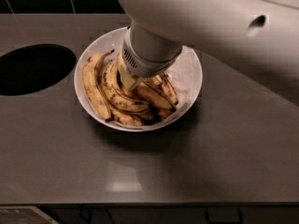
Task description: Pick banana from white bowl
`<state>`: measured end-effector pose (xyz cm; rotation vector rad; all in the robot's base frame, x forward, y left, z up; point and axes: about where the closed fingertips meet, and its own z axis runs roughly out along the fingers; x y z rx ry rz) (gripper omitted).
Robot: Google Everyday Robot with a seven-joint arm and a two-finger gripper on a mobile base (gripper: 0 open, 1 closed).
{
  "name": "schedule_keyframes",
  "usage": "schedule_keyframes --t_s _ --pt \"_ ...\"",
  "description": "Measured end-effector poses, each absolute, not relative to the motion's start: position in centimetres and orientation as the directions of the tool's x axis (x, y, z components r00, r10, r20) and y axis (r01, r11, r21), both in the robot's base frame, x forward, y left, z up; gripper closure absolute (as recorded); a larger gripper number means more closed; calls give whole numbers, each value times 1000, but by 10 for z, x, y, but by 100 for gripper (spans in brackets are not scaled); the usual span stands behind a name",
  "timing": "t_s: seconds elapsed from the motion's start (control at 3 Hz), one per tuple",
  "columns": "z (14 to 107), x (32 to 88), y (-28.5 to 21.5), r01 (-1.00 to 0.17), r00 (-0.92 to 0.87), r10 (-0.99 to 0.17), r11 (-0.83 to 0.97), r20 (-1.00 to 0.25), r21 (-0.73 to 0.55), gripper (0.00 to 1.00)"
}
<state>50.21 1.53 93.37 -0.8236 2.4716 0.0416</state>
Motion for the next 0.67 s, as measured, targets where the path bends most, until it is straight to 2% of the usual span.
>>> schedule_keyframes --t_s 0.67 --pt "958 491 7 -552 -655 -522 825 -547 -126 100"
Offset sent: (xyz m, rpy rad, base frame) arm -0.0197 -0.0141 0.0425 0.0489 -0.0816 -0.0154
